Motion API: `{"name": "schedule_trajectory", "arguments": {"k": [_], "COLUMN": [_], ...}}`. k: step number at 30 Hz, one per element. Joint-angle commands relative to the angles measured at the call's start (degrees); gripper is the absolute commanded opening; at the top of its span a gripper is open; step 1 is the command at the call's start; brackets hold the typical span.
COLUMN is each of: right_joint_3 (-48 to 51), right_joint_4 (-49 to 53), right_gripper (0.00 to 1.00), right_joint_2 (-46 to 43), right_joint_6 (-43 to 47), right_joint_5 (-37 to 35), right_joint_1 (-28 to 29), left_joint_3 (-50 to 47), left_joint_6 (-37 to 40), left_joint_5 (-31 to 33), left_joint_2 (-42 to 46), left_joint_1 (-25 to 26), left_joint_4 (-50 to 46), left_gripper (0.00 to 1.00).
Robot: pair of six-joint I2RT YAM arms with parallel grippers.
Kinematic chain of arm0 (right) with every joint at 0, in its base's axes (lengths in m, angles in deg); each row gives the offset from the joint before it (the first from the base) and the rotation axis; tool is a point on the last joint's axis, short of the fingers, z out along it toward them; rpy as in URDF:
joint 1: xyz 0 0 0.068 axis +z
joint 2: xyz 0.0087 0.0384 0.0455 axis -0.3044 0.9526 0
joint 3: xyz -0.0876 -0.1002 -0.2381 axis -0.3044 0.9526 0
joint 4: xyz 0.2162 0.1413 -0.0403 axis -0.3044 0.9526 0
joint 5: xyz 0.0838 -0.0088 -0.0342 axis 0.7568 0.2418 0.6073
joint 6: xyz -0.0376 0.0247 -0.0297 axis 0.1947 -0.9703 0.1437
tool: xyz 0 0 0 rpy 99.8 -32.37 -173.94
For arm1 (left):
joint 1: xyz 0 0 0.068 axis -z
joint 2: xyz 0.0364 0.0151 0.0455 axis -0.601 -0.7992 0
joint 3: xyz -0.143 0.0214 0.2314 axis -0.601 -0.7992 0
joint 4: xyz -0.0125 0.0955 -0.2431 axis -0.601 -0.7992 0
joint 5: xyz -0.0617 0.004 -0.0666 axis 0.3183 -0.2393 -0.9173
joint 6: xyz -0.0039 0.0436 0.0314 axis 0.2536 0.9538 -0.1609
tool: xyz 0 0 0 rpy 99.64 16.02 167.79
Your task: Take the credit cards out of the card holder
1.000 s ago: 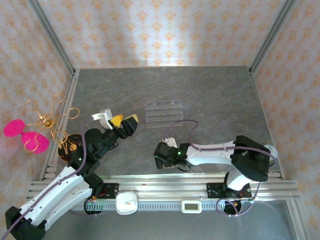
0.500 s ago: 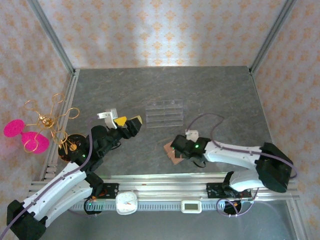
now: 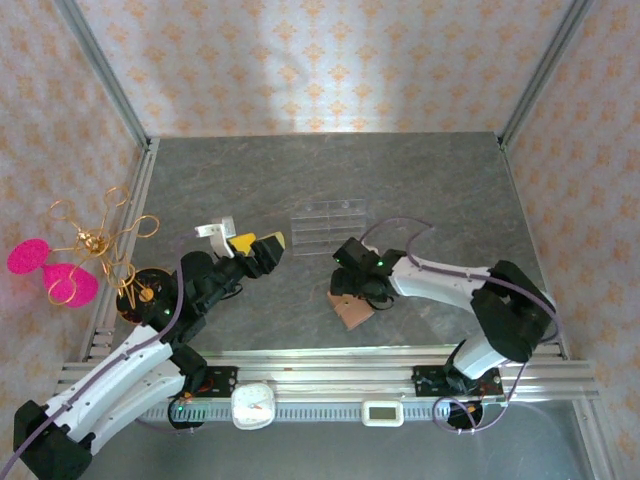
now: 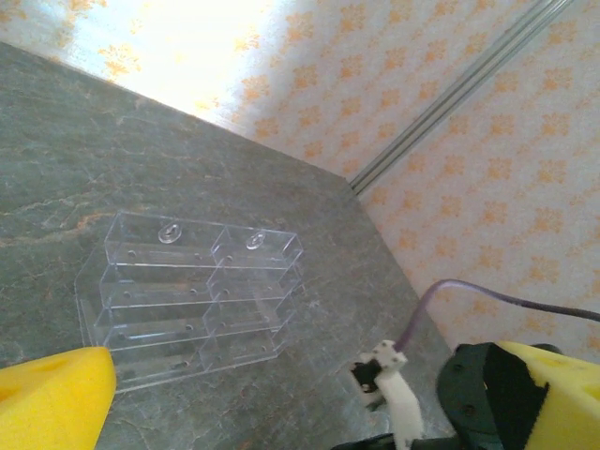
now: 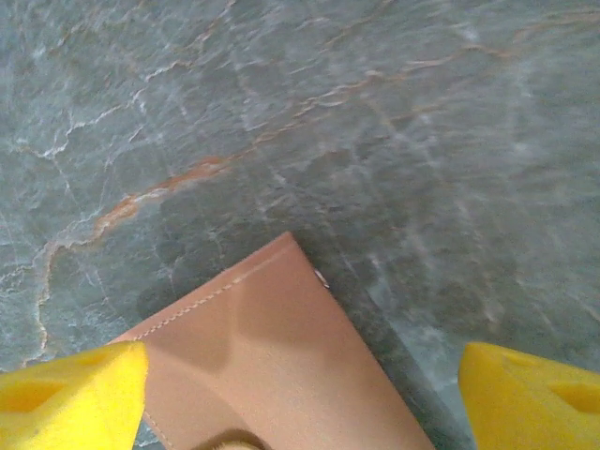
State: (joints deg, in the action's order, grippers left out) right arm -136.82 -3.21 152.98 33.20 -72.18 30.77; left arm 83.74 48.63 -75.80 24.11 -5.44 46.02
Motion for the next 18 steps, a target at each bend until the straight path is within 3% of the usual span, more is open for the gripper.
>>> {"name": "schedule_trajectory", "arguments": {"k": [1,5,11,15,18], "right_joint_3": [-1.58,-2.90,-9.72,-13.63,-13.37], "right_joint_4": [0.02,-2.70,-3.10,-2.54,-1.61], "right_gripper": [0.84,0.79,0.80,0.86,0.89], "right_joint_2": [2.07,4.33,8.68,11.03,8.14], "right_joint_6": [8.31,16.53,23.55,23.62,19.71], "right_joint_5": [1.80,7.71,13.78,12.03,5.97], "right_joint_1": [-0.94,-0.09,6.61,10.55,12.32], "left_joint_3": [0.32,0.14,0.59,0.59,0.76], "left_joint_6": [1.53,2.02,2.02,2.02,2.02], "left_joint_5": [-0.77,0.16,0.40,0.48,0.74], "left_joint_2": [1.83,3.31,3.09,3.04,3.50], "left_joint_1": [0.13,0.16,0.13,0.13,0.13], "left_joint_4": [-0.14,-0.89,-1.42,-1.36,-1.38], "left_gripper": [0.99,0.99,0.99,0.99,0.99]}}
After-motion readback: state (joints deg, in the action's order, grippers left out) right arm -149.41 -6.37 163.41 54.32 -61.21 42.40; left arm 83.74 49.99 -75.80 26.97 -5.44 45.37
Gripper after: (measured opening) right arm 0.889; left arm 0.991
